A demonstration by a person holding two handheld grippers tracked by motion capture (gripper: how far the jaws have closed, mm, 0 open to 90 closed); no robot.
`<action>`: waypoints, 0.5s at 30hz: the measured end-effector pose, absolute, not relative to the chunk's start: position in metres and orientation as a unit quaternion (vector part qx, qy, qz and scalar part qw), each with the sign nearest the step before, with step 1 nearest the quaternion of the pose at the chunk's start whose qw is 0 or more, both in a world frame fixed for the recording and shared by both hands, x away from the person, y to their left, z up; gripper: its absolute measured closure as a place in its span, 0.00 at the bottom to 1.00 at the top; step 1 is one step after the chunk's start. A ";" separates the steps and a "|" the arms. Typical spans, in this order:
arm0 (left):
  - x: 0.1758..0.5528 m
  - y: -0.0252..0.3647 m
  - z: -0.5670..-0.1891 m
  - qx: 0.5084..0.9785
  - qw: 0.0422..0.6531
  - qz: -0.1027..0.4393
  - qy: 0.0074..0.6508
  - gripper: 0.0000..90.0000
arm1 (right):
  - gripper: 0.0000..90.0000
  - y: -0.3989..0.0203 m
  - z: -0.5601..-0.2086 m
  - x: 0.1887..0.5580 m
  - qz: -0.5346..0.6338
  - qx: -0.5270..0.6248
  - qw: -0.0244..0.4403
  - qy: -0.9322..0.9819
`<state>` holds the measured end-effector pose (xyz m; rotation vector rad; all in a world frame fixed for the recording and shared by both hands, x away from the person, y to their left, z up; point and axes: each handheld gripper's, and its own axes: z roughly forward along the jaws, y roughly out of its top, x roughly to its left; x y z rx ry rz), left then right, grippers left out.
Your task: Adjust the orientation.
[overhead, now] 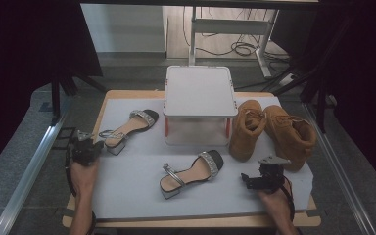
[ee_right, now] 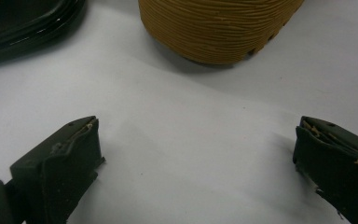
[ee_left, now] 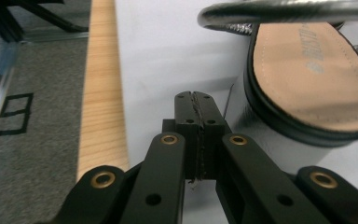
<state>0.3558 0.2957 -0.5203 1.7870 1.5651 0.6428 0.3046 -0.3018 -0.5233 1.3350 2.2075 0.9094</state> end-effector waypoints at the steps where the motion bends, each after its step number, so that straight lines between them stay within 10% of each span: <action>1: 0.357 0.295 -0.521 0.684 0.336 0.245 0.599 0.99 | 0.01 -0.302 -0.523 0.305 0.326 0.478 0.202 0.790; 15: 0.348 0.279 -0.521 0.695 0.344 0.234 0.586 0.99 | 0.01 -0.302 -0.523 0.305 0.326 0.478 0.202 0.790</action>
